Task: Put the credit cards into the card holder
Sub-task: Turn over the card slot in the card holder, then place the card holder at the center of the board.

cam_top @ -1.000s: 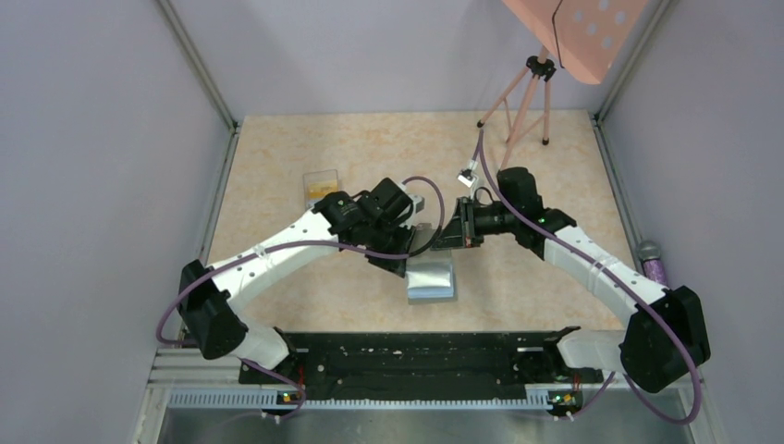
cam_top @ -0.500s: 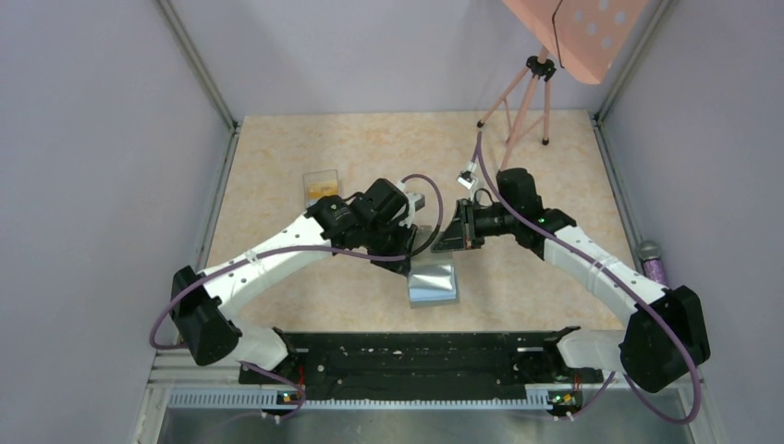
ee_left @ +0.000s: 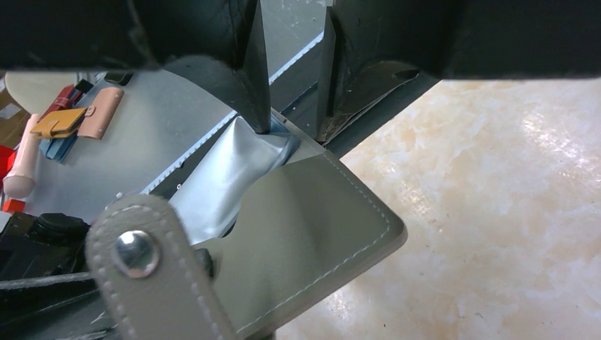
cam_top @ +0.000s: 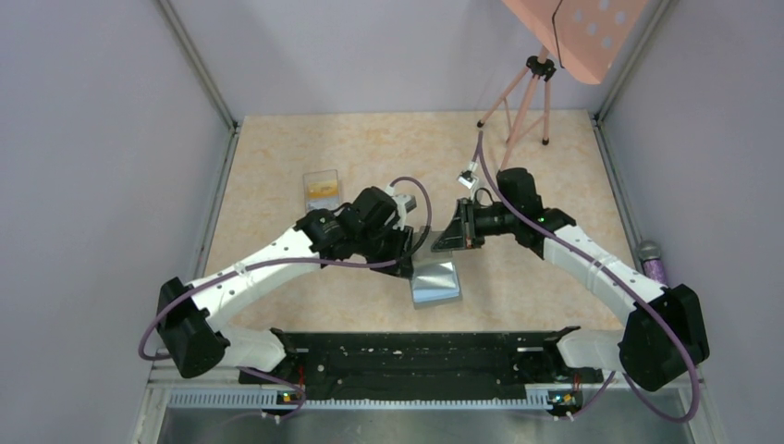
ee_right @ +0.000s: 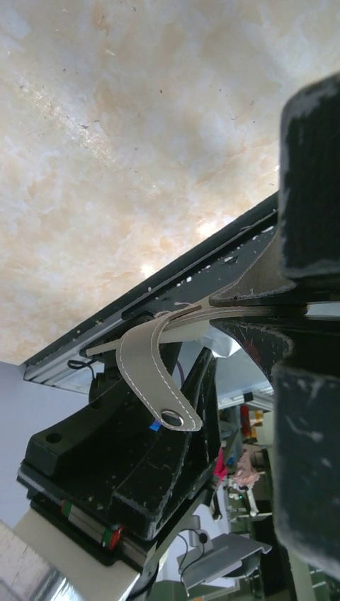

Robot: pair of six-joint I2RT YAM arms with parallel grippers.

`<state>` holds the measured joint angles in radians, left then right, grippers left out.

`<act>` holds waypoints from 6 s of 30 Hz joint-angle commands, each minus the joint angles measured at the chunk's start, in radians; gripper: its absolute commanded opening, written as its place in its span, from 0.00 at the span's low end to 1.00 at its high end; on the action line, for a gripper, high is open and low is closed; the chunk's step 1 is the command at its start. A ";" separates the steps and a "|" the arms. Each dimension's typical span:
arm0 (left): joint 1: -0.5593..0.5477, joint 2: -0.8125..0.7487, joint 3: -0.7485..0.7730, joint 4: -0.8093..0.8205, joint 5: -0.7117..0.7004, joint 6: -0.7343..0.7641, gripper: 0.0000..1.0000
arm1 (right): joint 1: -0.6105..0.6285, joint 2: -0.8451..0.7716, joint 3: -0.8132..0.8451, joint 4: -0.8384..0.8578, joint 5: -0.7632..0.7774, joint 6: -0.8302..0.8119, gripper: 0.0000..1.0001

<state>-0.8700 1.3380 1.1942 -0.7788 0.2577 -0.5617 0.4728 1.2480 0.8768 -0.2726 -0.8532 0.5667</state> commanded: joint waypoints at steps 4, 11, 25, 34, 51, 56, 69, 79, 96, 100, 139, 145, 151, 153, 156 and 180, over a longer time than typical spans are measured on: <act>0.002 -0.109 -0.115 0.215 0.019 -0.122 0.40 | -0.006 -0.036 0.003 0.112 0.000 0.119 0.00; 0.016 -0.223 -0.277 0.389 -0.021 -0.232 0.54 | -0.009 -0.070 -0.061 0.206 -0.015 0.215 0.00; 0.064 -0.395 -0.530 0.781 0.085 -0.309 0.73 | -0.036 -0.133 -0.078 0.229 -0.067 0.295 0.00; 0.086 -0.442 -0.662 1.096 0.166 -0.390 0.77 | -0.040 -0.163 -0.129 0.359 -0.109 0.426 0.00; 0.097 -0.348 -0.665 1.303 0.245 -0.449 0.61 | -0.040 -0.161 -0.157 0.428 -0.115 0.487 0.00; 0.101 -0.358 -0.693 1.364 0.225 -0.480 0.48 | -0.040 -0.162 -0.168 0.444 -0.116 0.502 0.03; 0.124 -0.403 -0.713 1.359 0.192 -0.502 0.00 | -0.067 -0.160 -0.151 0.410 -0.121 0.470 0.46; 0.128 -0.418 -0.635 0.999 0.208 -0.418 0.00 | -0.178 -0.157 0.006 -0.040 -0.075 0.100 0.90; 0.126 -0.210 -0.403 0.605 0.428 -0.297 0.00 | -0.002 -0.130 0.061 -0.289 0.092 -0.165 0.96; 0.126 -0.208 -0.395 0.634 0.458 -0.302 0.00 | 0.067 -0.103 0.065 -0.312 0.147 -0.201 0.97; 0.120 -0.244 -0.338 0.528 0.324 -0.209 0.44 | 0.112 0.025 0.037 -0.128 -0.149 -0.139 0.00; 0.121 -0.326 -0.250 0.253 -0.150 -0.220 0.66 | 0.100 0.119 0.097 -0.087 0.033 -0.081 0.00; 0.121 -0.403 -0.248 0.237 -0.285 -0.210 0.67 | 0.033 0.177 0.023 0.153 0.146 0.129 0.00; 0.121 -0.406 -0.252 0.240 -0.274 -0.202 0.67 | -0.006 0.182 -0.045 0.297 0.179 0.217 0.00; 0.121 -0.394 -0.265 0.239 -0.223 -0.199 0.67 | -0.051 0.182 -0.158 0.428 0.244 0.325 0.00; 0.121 -0.402 -0.399 0.349 -0.148 -0.260 0.66 | -0.058 -0.046 -0.186 -0.144 0.663 0.025 0.70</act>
<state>-0.7494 0.9504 0.7994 -0.4706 0.1005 -0.8001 0.4107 1.2507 0.5510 -0.2367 -0.2893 0.7486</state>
